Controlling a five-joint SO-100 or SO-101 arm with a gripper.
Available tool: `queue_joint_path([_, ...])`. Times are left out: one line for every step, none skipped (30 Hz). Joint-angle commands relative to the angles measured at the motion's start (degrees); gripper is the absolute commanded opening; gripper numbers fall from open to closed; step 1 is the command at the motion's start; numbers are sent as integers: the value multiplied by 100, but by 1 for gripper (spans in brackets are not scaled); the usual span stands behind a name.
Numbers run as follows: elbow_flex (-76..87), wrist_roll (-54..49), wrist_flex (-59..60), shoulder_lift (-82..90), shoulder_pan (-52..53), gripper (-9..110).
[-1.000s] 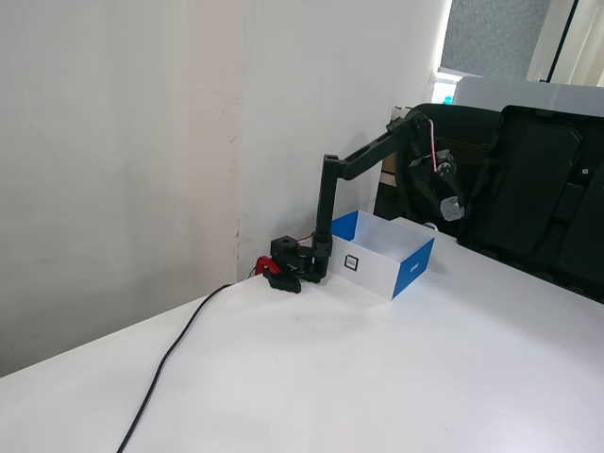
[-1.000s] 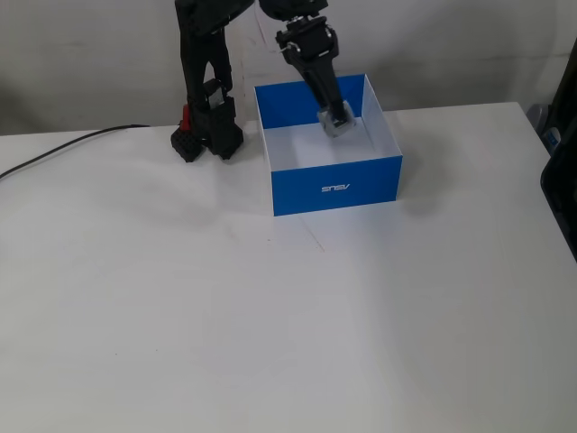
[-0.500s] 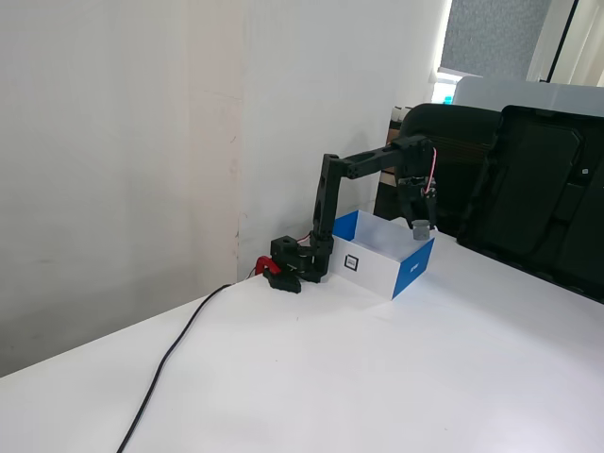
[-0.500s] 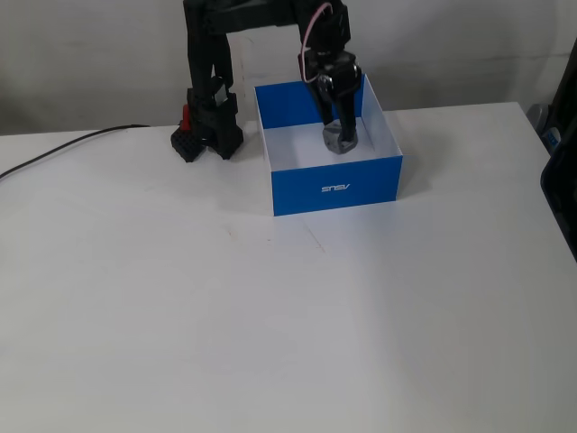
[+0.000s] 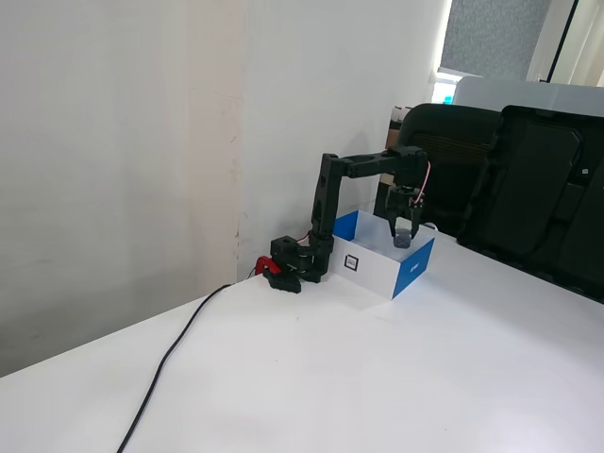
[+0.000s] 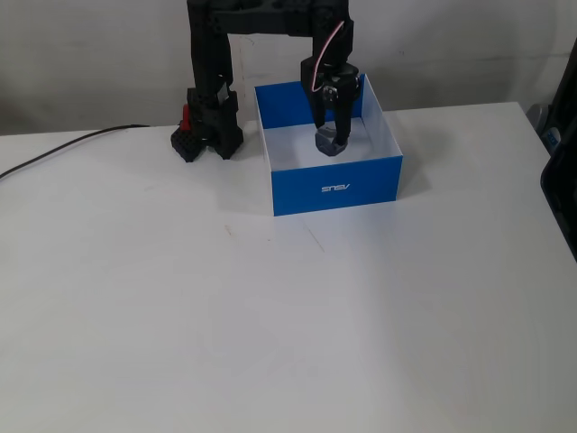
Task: Grasp the gray block and put it in the box.
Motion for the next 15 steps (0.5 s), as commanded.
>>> queue_joint_path([149, 97, 237, 88, 149, 0])
queue_joint_path([255, 105, 237, 70, 176, 0])
queue_joint_path([352, 105, 220, 35, 202, 0])
queue_joint_path([466, 105, 185, 0, 220, 0])
queue_joint_path([598, 105, 123, -35, 229, 0])
queue_joint_path([738, 105, 44, -70, 246, 0])
queue_joint_path([888, 105, -35, -114, 272, 0])
queue_joint_path([1028, 105, -114, -158, 299, 0])
queue_joint_path([1151, 105, -202, -211, 316, 0])
queue_joint_path([1266, 105, -299, -255, 334, 0])
queue_joint_path([1354, 88, -387, -281, 343, 0])
queue_joint_path([1415, 62, -448, -299, 343, 6])
queue_joint_path([1477, 44, -475, -308, 343, 13])
queue_joint_path([1521, 44, -501, -308, 343, 18])
queue_joint_path([1547, 44, -527, -308, 334, 22])
